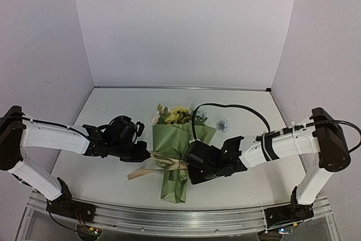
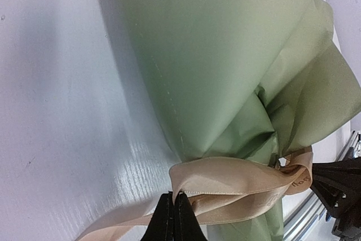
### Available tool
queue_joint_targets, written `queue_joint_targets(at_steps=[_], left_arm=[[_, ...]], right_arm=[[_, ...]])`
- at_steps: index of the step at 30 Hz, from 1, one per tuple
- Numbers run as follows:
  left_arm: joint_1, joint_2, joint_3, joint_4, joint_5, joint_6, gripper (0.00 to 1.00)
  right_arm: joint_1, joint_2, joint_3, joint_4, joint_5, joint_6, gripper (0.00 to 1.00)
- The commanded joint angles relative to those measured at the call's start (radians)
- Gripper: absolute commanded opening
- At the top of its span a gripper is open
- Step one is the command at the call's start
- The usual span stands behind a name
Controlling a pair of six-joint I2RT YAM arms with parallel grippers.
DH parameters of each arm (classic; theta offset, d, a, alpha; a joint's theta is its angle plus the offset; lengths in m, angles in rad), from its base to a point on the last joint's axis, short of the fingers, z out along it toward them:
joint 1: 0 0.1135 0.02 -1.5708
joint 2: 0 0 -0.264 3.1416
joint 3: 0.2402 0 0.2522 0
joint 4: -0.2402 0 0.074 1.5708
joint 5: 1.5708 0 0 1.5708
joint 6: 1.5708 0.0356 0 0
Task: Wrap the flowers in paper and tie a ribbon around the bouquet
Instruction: Tie the half-tied ribbon around the folded bouquet.
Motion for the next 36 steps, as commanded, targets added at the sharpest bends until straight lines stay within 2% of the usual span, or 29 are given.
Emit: queue_joint_targets(at_steps=[1, 12, 13, 16, 17, 19, 25, 29, 36], left_arm=[[0.008, -0.031, 0.014, -0.018, -0.054, -0.014, 0.0], [0.008, -0.024, 0.019, -0.004, 0.005, 0.019, 0.0], [0.007, -0.023, 0.022, 0.002, 0.02, 0.029, 0.0], [0.007, -0.018, 0.032, 0.035, 0.062, 0.051, 0.0], [0.007, -0.015, 0.035, 0.043, 0.072, 0.057, 0.0], [0.006, -0.014, 0.037, 0.059, 0.094, 0.072, 0.0], [0.006, -0.003, 0.071, 0.06, 0.121, 0.114, 0.0], [0.006, 0.021, 0.098, 0.043, 0.136, 0.138, 0.0], [0.007, 0.058, 0.17, -0.015, 0.13, 0.183, 0.0]], right_arm=[[0.0, -0.03, -0.014, -0.034, 0.011, 0.016, 0.0], [-0.001, -0.048, -0.025, -0.032, -0.007, -0.005, 0.01], [-0.001, -0.055, -0.021, -0.031, -0.01, -0.01, 0.08], [-0.003, -0.091, -0.012, -0.022, -0.013, -0.02, 0.4], [-0.007, -0.104, -0.01, -0.022, -0.019, -0.025, 0.46], [-0.02, -0.128, -0.009, -0.021, -0.031, -0.034, 0.52], [-0.092, -0.188, -0.037, 0.015, -0.081, -0.036, 0.54], [-0.155, -0.174, -0.079, 0.125, -0.17, -0.008, 0.5], [-0.17, -0.129, -0.095, 0.195, -0.207, -0.004, 0.49]])
